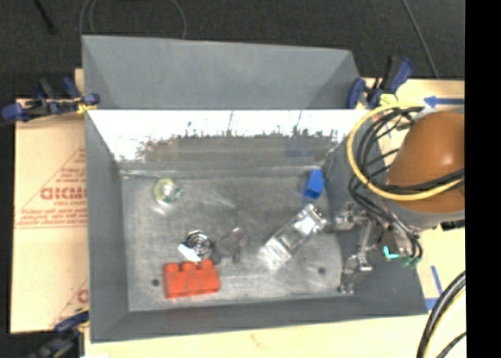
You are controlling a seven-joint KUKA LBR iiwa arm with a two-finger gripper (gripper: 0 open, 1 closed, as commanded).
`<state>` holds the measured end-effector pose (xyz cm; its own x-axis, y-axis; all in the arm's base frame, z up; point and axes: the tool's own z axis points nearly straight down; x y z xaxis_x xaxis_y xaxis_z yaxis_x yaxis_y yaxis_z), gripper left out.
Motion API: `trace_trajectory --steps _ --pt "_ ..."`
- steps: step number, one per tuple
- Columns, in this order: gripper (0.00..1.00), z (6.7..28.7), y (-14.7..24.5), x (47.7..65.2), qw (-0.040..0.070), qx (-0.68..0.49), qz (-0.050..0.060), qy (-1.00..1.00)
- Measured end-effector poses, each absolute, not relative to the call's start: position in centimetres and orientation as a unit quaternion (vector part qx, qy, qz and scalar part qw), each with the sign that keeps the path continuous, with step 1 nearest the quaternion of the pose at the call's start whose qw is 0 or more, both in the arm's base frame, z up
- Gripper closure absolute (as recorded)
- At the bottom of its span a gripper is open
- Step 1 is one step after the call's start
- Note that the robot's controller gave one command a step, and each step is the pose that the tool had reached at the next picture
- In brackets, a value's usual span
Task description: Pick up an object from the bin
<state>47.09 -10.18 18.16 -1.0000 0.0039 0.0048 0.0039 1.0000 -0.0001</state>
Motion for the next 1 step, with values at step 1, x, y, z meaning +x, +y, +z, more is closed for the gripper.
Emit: trace_trajectory --steps 1 --pt "0.00 11.21 -8.07 51.17 -0.004 0.029 0.001 -1.000"
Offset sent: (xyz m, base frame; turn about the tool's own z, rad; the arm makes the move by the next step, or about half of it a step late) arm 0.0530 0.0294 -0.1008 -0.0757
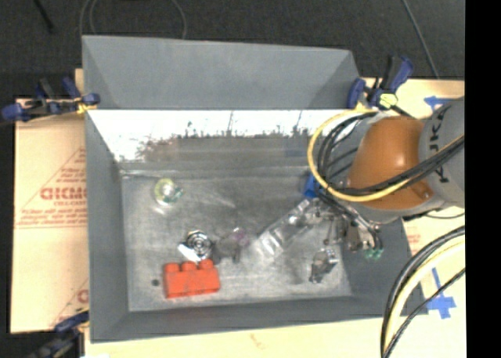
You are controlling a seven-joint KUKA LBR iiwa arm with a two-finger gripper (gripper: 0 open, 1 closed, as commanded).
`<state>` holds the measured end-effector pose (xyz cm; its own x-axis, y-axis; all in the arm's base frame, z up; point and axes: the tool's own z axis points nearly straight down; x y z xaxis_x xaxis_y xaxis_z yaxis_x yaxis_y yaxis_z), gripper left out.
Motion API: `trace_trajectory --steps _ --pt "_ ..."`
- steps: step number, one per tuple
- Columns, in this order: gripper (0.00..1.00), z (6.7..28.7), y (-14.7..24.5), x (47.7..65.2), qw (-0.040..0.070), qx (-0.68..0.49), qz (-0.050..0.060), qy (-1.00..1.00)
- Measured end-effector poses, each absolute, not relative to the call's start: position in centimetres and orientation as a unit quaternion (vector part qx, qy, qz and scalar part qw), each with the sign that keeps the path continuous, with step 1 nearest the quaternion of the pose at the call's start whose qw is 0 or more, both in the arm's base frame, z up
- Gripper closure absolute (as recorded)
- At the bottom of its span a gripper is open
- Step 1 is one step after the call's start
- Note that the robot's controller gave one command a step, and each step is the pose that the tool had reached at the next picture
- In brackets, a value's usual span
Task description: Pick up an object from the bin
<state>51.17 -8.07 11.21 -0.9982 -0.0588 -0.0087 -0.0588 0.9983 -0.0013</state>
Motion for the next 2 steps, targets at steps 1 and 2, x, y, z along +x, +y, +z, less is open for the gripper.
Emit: trace_trajectory --steps 1,2 --pt "0.00 8.23 -3.42 53.58 0.012 -0.147 -0.008 0.989" --pt "1.00 8.28 -2.77 53.99 0.023 -0.151 -0.004 0.988"
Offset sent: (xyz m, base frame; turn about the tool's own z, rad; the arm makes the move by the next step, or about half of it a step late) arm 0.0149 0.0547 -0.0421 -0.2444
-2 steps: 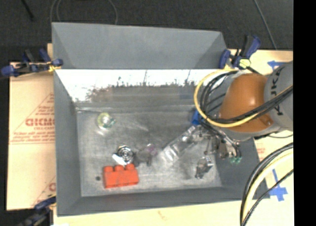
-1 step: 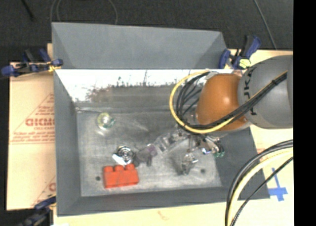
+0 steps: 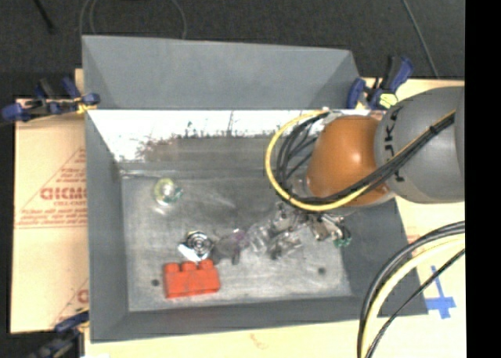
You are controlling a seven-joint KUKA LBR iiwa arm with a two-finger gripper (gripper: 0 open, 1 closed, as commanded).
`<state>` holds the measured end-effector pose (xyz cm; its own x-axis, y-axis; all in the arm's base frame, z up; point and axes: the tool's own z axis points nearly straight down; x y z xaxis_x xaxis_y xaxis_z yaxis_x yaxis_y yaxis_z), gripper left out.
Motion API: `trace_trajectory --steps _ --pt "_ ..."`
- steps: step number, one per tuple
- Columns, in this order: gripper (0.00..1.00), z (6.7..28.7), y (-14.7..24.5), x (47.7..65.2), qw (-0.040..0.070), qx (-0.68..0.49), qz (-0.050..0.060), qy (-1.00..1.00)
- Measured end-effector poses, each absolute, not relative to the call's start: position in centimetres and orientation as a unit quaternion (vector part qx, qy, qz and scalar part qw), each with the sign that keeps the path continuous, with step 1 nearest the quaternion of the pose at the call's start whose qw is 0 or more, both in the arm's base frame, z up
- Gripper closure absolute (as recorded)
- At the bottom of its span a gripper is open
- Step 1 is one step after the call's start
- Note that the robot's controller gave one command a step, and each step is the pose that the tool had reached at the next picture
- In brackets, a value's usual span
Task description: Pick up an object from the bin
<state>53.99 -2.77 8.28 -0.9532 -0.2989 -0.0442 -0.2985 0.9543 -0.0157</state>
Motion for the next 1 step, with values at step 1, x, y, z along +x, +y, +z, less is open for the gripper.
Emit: trace_trajectory --steps 1 --pt "1.00 20.91 -2.76 54.61 0.005 -0.155 -0.001 0.988"
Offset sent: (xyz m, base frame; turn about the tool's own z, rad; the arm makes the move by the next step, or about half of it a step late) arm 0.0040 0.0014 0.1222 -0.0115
